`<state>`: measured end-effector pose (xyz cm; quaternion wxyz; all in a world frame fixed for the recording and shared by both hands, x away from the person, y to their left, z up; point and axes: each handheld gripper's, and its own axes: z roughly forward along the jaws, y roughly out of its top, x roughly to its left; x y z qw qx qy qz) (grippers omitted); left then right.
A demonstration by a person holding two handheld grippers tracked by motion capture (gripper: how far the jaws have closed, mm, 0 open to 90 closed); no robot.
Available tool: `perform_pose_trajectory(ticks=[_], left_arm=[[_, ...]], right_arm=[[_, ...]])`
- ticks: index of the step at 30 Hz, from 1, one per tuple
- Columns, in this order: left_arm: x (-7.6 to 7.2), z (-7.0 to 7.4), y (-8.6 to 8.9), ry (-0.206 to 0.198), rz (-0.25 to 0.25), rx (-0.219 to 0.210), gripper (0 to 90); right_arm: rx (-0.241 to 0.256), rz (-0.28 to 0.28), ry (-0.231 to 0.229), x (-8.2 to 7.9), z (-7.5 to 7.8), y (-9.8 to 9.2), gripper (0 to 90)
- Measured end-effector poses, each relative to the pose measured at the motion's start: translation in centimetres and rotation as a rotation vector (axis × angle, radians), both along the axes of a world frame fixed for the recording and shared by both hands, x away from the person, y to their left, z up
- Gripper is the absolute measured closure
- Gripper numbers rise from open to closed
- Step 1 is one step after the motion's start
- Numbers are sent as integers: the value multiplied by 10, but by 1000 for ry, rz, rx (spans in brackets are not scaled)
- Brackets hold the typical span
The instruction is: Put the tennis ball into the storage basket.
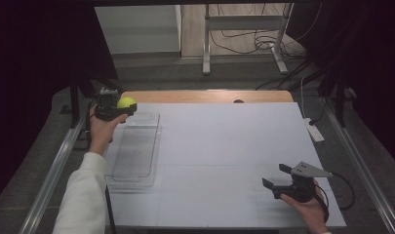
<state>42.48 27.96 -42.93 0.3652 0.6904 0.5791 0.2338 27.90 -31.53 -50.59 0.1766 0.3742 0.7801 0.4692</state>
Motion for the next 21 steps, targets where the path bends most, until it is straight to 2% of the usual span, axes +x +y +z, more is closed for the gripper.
perform_pose_trajectory(ticks=[21], left_arm=[[3,-20,9,75,16,24,265]], right_arm=[[-2,1,1,0,0,0,99]])
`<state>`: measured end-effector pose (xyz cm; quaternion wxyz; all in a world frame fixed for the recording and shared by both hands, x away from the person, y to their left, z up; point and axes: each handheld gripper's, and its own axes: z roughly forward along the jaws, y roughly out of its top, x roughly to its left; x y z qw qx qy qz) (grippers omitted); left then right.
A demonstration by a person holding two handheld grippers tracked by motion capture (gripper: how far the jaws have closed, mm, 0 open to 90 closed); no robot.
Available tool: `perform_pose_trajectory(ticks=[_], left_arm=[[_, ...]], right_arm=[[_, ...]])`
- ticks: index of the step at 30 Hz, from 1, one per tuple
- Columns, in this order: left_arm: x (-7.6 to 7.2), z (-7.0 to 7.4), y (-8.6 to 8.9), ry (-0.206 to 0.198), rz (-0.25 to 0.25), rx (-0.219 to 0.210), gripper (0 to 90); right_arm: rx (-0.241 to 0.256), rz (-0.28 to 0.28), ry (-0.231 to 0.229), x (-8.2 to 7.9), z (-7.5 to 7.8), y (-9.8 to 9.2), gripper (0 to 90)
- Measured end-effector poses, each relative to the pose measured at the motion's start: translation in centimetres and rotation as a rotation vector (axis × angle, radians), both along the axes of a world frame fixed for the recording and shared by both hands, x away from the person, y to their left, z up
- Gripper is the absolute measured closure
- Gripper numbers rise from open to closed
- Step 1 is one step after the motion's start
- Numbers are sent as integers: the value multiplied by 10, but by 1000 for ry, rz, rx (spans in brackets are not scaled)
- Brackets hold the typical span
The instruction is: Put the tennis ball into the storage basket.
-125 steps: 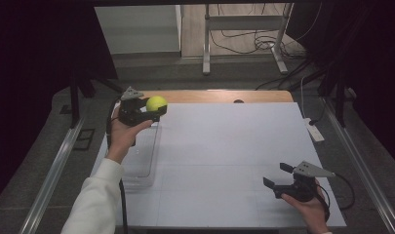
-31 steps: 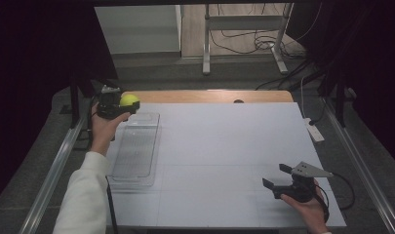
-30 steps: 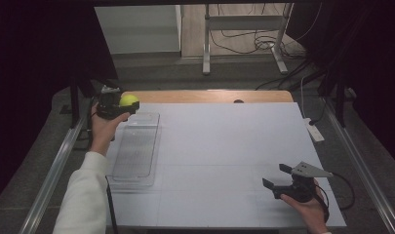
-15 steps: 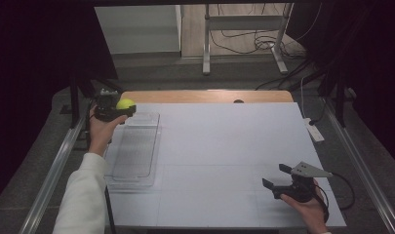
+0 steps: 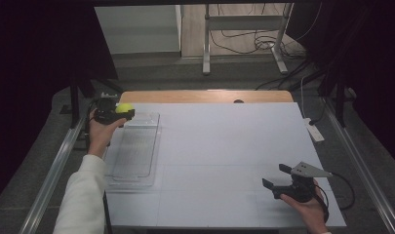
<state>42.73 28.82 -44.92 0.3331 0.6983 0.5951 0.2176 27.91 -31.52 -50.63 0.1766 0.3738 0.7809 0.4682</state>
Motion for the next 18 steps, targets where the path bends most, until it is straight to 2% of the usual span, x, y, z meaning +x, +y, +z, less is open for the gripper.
perform_pose_trajectory(ticks=[2,18], left_arm=[[1,-2,0,16,-2,5,265],[3,-16,-2,66,-14,22,265]], right_arm=[[-1,0,1,0,0,0,99],[-4,3,2,0,-1,0,99]])
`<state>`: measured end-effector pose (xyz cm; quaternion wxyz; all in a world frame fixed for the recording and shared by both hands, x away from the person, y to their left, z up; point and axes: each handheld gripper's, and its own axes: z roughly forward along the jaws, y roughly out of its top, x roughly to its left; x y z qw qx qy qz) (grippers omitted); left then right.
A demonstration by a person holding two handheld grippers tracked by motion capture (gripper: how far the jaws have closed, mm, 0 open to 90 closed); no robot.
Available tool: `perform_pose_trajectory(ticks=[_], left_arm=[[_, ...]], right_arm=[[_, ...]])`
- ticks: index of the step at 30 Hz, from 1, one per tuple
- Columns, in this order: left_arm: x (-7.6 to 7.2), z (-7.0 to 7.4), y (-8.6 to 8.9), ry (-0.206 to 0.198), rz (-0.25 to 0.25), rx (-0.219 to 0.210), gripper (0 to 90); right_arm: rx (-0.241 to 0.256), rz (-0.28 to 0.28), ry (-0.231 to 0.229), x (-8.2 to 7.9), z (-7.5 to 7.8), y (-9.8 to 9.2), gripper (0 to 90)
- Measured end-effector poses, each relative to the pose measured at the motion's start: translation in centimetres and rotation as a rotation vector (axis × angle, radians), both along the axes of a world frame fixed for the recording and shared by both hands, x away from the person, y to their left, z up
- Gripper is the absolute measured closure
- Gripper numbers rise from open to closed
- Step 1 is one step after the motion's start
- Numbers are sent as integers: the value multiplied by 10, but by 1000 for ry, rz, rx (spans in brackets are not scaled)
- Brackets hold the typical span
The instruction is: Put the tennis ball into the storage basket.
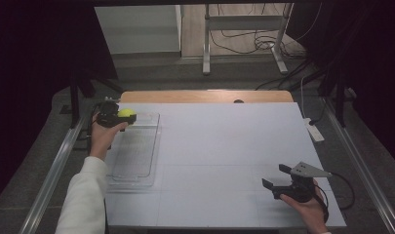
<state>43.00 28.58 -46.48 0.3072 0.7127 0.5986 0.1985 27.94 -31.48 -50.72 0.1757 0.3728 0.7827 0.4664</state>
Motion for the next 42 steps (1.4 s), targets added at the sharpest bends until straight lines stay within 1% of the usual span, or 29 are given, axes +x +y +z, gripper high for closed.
perform_pose_trajectory(ticks=[2,3,5,11,15,18,19,22,23,28,34,36,37,42], left_arm=[[0,-2,-1,1,0,1,265],[0,-2,-1,5,1,-6,265],[1,-3,-1,7,-4,3,265],[1,-4,-3,15,-10,3,265],[2,-5,-5,24,-12,5,265],[3,-6,-6,32,-20,15,265],[2,-7,-7,39,-19,8,265],[3,-8,-8,44,-27,17,265],[2,-9,-9,48,-22,11,265],[3,-14,-10,66,-26,19,265],[3,-16,-11,77,-28,25,265],[3,-17,-12,83,-35,34,264],[4,-17,-13,90,-30,28,264],[4,-20,-14,105,-37,49,263]], right_arm=[[-1,1,1,0,0,0,99],[-1,1,1,0,0,0,99],[-1,1,1,0,0,0,99],[-1,1,1,0,0,0,99],[0,2,1,0,0,0,99],[-2,2,1,0,0,0,99],[-1,2,1,0,0,0,99],[-1,2,1,0,0,0,99],[-1,3,2,0,0,0,99],[-1,3,3,0,0,0,99],[-2,4,4,0,0,0,99],[-3,5,4,0,-1,0,99],[-3,5,4,0,-1,0,99],[-3,5,5,0,-1,0,98]])
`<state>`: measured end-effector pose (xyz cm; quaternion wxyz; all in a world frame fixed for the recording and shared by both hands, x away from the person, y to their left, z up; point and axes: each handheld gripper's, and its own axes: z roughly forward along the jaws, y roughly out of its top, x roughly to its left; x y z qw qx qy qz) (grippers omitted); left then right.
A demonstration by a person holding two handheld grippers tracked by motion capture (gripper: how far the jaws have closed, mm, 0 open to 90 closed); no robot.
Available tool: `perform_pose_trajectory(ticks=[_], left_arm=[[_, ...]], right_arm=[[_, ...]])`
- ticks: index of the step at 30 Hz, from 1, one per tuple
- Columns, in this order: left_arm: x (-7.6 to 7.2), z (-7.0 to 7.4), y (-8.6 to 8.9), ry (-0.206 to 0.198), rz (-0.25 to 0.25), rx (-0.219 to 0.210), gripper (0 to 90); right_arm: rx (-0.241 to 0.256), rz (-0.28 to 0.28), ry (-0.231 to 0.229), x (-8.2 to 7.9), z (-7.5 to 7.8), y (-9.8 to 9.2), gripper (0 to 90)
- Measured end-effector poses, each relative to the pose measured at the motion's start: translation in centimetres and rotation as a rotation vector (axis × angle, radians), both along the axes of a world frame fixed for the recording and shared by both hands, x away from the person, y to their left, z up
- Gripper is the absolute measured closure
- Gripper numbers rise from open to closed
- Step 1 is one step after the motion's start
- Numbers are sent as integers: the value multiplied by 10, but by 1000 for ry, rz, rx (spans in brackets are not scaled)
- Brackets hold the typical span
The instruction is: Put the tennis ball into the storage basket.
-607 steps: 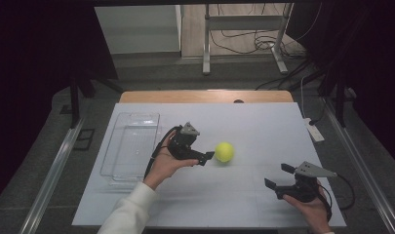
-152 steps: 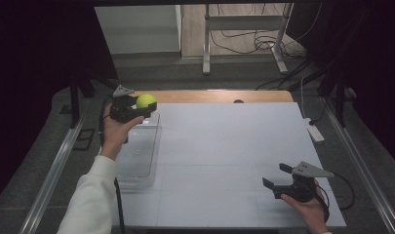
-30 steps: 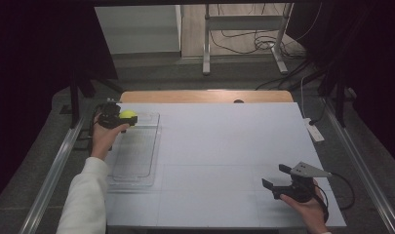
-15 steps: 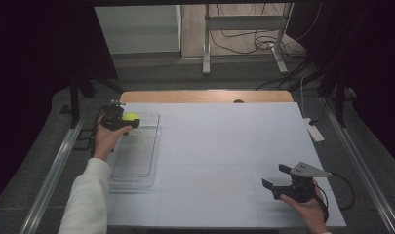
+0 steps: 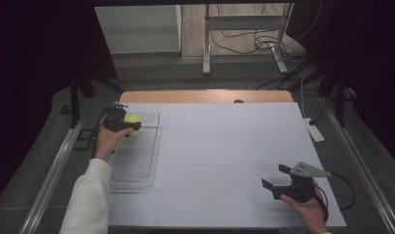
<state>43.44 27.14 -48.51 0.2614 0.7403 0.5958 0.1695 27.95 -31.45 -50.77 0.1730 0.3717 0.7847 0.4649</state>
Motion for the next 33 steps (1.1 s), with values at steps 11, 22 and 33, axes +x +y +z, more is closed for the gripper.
perform_pose_trajectory(ticks=[11,22,33], left_arm=[[1,-7,-3,25,10,39,261],[2,-11,-8,37,1,78,255],[2,-11,-9,25,5,88,243]], right_arm=[[-2,1,0,0,-1,0,98],[-4,3,4,1,-1,0,98],[-4,3,4,0,-1,0,98]])
